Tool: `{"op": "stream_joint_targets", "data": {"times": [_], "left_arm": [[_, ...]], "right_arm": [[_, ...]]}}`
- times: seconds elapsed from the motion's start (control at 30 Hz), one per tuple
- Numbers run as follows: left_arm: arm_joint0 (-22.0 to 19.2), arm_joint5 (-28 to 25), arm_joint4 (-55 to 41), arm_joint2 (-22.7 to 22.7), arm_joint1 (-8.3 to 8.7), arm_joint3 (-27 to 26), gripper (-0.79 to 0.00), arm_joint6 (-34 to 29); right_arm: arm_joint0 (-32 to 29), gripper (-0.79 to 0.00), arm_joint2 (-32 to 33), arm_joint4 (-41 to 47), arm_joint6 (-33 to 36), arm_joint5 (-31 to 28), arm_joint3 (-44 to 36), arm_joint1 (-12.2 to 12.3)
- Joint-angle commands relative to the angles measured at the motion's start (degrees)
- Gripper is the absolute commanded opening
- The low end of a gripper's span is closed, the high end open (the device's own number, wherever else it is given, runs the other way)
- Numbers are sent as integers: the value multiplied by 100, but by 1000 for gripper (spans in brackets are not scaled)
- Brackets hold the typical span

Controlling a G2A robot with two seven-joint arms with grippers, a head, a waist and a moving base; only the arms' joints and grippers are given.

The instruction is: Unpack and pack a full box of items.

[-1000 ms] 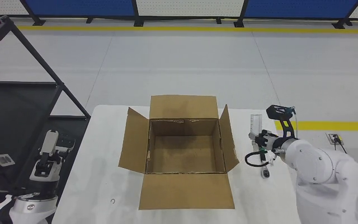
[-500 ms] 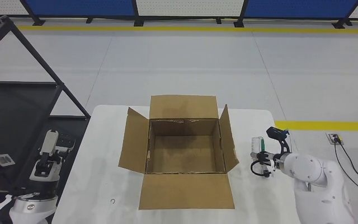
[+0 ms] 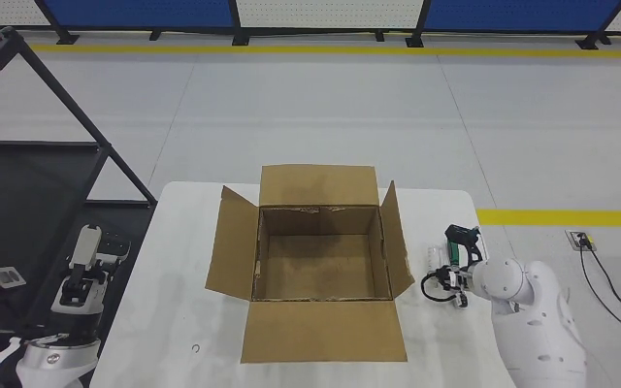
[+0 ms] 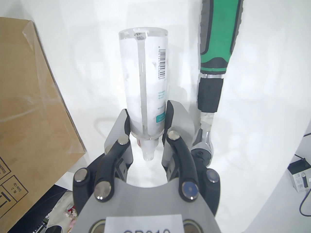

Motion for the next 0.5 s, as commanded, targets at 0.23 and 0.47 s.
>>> {"op": "stream_joint_targets", "data": {"times": [0.23,0.47], "left_arm": [[0,0,0,0,0,0,0,0],[0,0,0,0,0,0,0,0]], "right_arm": [[144,-536,-166,45,112,129,145,38],[25,-489,-152,69,118,293,-158,86]]}}
